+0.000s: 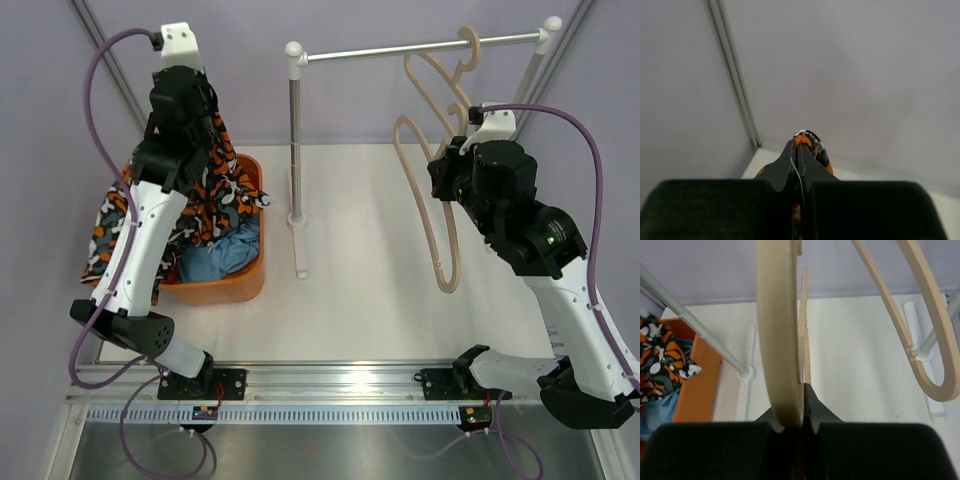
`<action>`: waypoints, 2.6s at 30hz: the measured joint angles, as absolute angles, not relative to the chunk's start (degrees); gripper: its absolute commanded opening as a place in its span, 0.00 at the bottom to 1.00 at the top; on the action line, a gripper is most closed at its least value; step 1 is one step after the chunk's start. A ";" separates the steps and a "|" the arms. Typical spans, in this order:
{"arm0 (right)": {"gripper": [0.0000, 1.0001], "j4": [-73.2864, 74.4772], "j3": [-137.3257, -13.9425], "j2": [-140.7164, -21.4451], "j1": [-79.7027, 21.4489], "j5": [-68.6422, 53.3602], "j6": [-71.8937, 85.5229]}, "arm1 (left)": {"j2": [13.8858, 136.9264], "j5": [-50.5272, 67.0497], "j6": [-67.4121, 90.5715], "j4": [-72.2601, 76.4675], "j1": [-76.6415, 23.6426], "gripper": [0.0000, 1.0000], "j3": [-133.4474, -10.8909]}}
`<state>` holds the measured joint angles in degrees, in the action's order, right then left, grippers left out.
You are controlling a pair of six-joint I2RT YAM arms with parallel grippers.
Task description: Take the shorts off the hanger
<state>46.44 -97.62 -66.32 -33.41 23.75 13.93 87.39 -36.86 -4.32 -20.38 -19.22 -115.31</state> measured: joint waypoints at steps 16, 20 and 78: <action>0.00 46.61 -96.07 -63.29 -33.41 22.68 14.33 | 88.47 -22.44 7.38 -32.77 -15.90 0.00 -134.67; 0.00 46.61 -96.07 -63.26 -33.41 22.33 14.33 | 76.23 -13.96 7.38 -20.78 -15.88 0.00 -121.58; 0.00 48.29 -91.79 -61.98 -33.41 17.85 16.27 | 69.95 -20.75 48.14 -23.51 6.48 0.11 -54.63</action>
<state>48.29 -91.79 -61.98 -33.41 17.85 16.27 69.95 -20.75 48.14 -23.51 6.48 -54.63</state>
